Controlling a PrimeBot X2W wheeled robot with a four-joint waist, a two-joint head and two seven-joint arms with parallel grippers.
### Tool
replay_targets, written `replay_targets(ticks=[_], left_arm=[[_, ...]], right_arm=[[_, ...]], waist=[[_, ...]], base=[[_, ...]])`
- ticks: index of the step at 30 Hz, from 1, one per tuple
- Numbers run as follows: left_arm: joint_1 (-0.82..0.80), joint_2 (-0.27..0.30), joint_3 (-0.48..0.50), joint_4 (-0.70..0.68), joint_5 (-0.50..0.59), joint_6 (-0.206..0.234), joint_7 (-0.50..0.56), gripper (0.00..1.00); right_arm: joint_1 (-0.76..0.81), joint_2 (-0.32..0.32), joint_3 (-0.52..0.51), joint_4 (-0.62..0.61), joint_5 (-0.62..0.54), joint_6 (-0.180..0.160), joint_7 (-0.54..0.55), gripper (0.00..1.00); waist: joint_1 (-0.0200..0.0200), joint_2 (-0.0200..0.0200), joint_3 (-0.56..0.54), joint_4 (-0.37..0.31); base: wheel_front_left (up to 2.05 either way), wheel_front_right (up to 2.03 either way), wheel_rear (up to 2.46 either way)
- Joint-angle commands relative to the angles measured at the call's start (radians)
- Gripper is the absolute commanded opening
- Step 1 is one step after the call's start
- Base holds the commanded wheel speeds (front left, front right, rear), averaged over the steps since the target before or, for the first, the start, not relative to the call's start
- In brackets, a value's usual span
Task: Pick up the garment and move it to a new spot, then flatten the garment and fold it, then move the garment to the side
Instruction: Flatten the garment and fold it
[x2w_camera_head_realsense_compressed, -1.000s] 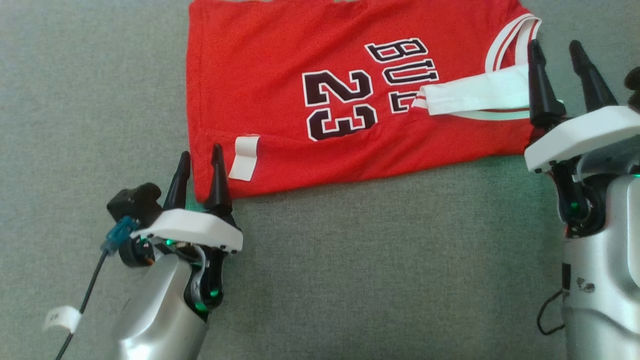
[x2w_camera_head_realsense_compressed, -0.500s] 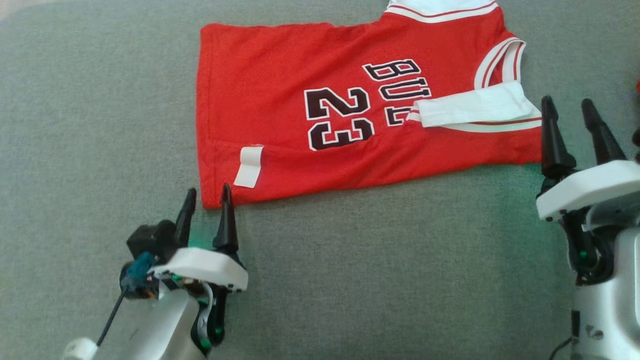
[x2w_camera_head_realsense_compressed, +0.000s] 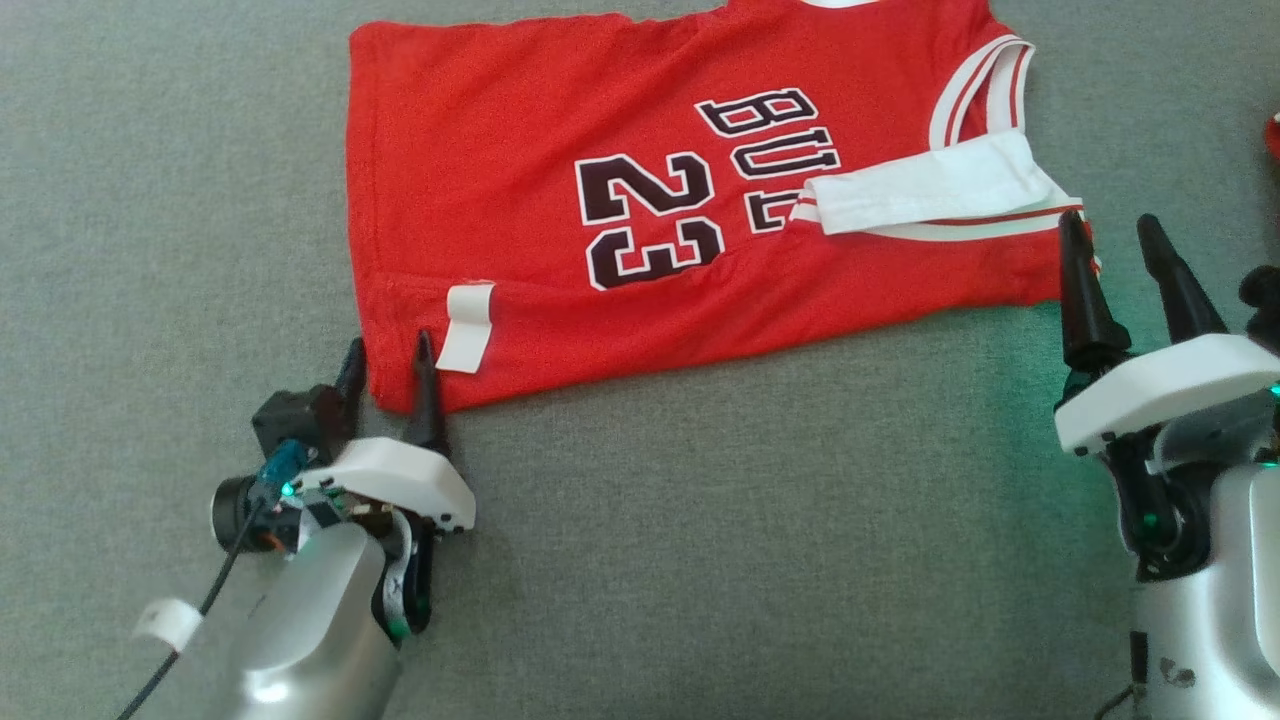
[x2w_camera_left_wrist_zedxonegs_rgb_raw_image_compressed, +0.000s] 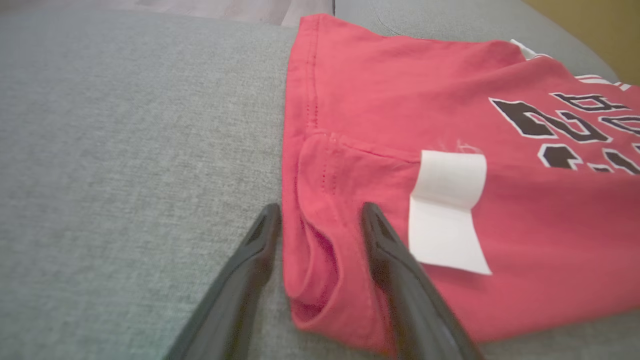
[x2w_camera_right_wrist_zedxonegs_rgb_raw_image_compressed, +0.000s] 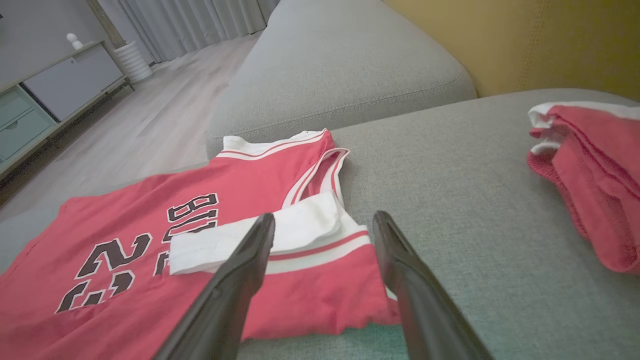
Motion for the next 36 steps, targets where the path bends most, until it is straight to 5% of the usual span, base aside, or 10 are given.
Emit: replay_targets(ticks=[1,11,22,23,25,30,36], left_arm=[[0.013,0.000,0.004,0.048,-0.014,-0.017,0.044,0.00],[0.024,-0.016,-0.016,0.081,-0.030,-0.055,0.042,0.00],[0.017,-0.021,-0.032,0.084,-0.033,-0.076,0.019,0.00],[0.018,-0.022,-0.034,0.086,-0.035,-0.078,0.020,0.00],[0.022,-0.022,-0.037,0.091,-0.038,-0.083,0.021,0.00],[0.045,-0.003,-0.028,0.083,-0.049,-0.084,0.010,0.00],[0.126,0.053,-0.016,-0.005,-0.060,-0.060,0.029,0.00]], right_arm=[[-0.005,-0.004,0.020,-0.022,-0.003,-0.001,0.003,1.00],[-0.050,-0.004,-0.037,0.102,-0.078,-0.001,0.064,1.00],[-0.174,-0.004,-0.117,0.411,-0.281,-0.001,0.106,1.00],[-0.175,-0.004,-0.114,0.434,-0.272,-0.001,0.116,0.81],[-0.173,-0.004,-0.102,0.464,-0.258,-0.001,0.121,0.00],[-0.125,-0.004,-0.097,0.426,-0.185,-0.001,0.089,0.00],[0.039,-0.004,-0.080,0.224,-0.092,-0.001,0.124,0.00]], waist=[[0.0001,-0.0001,0.003,0.003],[0.0001,-0.0001,-0.005,0.027],[0.0001,-0.0001,0.002,0.063],[0.0001,-0.0001,-0.002,0.064],[0.0001,-0.0001,-0.013,0.065],[0.0001,-0.0001,-0.069,0.057],[0.0001,-0.0001,-0.147,0.033]], base=[[0.00,0.00,0.00],[0.00,0.00,0.00],[0.00,0.00,0.00],[0.00,0.00,0.00],[0.00,0.00,0.00],[0.00,0.00,0.00],[0.00,0.00,0.00]])
